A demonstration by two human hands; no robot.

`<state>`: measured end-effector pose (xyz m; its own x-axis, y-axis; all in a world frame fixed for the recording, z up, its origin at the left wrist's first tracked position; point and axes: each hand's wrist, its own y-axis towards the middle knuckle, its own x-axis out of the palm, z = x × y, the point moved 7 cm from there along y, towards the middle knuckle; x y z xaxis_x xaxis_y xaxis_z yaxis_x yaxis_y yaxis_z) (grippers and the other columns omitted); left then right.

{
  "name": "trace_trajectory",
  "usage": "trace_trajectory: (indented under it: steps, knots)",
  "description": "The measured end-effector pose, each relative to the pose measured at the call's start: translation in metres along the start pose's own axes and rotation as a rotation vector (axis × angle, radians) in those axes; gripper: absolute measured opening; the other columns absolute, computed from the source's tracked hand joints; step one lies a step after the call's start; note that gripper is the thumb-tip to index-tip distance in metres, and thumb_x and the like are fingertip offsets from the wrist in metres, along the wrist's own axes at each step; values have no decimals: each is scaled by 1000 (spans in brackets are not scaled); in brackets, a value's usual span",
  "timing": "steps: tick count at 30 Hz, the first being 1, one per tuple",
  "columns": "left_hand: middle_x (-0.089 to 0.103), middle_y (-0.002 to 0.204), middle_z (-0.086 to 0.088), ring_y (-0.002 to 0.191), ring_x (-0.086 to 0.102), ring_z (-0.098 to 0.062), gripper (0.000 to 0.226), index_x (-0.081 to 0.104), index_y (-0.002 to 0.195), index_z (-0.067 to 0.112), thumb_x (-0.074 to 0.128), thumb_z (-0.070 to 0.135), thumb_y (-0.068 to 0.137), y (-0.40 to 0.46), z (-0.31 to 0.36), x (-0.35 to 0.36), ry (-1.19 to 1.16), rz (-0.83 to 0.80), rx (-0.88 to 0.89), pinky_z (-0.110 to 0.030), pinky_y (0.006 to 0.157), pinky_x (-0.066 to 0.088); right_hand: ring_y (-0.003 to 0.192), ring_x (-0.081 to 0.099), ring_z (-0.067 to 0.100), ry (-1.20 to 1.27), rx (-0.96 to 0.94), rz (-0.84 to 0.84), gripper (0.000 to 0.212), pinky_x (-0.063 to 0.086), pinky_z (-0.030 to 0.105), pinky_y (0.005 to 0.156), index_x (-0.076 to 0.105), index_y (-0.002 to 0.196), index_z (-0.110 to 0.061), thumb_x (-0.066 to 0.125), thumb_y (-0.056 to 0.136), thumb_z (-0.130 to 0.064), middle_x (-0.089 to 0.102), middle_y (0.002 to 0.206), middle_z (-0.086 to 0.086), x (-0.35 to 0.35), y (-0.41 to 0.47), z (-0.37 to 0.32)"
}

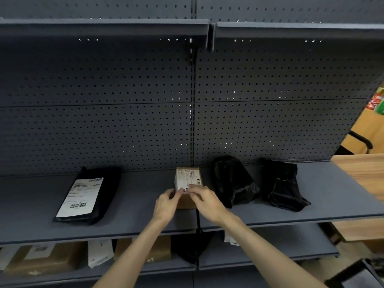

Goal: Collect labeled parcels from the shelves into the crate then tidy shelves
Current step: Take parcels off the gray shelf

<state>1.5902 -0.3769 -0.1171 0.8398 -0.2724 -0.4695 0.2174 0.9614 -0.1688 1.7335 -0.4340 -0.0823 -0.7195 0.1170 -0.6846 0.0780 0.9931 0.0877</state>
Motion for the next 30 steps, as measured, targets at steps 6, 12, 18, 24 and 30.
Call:
trace_trajectory:
  steps: [6,12,18,24,30]
  knots:
    - [60,141,-5,130,54,-22,56,53,144,13,58,44,98,-1,-6,5,-28,-15,-29,-28,102,40,132,44,15,52,115,164,33,33,19,105,58,132,-12,48,102,-18,53,138,0,-18,-10,16]
    - [61,136,-9,125,57,-23,67,43,150,16,67,42,93,-10,-7,9,-57,-70,-46,-40,106,48,110,54,13,160,306,88,44,38,17,84,45,141,-8,49,102,-29,59,131,6,-14,-13,34]
    - [67,117,3,105,63,-13,45,59,133,20,63,44,95,-15,-9,4,-56,-65,-54,-40,97,54,101,55,9,217,322,108,40,39,9,71,46,137,-12,53,101,-25,63,122,0,-12,-10,45]
    - [55,144,-4,135,50,-23,65,41,151,16,63,42,96,4,0,-29,-68,26,-35,-35,112,39,115,56,12,204,299,3,43,39,17,93,49,141,-13,56,99,-17,62,121,-4,-13,-6,52]
    - [57,142,-7,130,53,-23,60,44,149,12,63,33,97,5,-1,-29,-12,-39,-59,-27,102,39,112,59,18,215,375,65,42,44,24,91,54,133,-11,61,96,-31,64,118,4,-20,-4,59]
